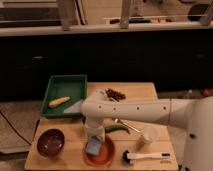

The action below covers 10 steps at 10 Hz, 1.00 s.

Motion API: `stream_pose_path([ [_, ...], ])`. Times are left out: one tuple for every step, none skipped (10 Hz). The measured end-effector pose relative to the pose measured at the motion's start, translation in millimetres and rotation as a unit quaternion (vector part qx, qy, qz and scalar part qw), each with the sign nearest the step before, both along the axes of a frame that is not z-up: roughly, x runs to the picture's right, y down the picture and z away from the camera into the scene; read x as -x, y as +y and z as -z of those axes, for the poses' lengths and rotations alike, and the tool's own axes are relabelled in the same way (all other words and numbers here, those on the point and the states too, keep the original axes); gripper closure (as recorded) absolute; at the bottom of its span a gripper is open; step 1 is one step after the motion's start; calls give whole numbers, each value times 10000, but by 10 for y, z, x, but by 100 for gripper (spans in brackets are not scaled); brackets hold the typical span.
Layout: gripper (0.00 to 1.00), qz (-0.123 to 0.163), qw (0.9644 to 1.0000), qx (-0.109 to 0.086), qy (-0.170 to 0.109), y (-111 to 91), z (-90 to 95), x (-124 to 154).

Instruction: Wipe red bowl with sponge

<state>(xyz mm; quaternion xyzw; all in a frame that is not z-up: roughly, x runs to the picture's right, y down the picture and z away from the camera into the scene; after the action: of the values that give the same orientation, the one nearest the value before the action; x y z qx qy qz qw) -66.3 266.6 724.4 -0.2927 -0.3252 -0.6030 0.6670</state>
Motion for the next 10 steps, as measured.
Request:
stream_pose_path([
  [100,89,9999,33,-107,67,64,53],
  [100,125,9997,78,-207,151,137,79],
  [100,135,9995,152,-221,230,189,31],
  [100,101,9995,220,-203,301,224,-64],
  [100,49,9995,275,-152,351,249,-200],
  [100,-18,9995,318,-68,387,257,-352],
  [100,-87,9994,347,14,411,256,-478],
  [100,-153,9990,395,158,444,247,-641],
  [100,-206,9988,388,232,436,235,-689],
  [100,-270,9985,352,318,391,205,-715],
])
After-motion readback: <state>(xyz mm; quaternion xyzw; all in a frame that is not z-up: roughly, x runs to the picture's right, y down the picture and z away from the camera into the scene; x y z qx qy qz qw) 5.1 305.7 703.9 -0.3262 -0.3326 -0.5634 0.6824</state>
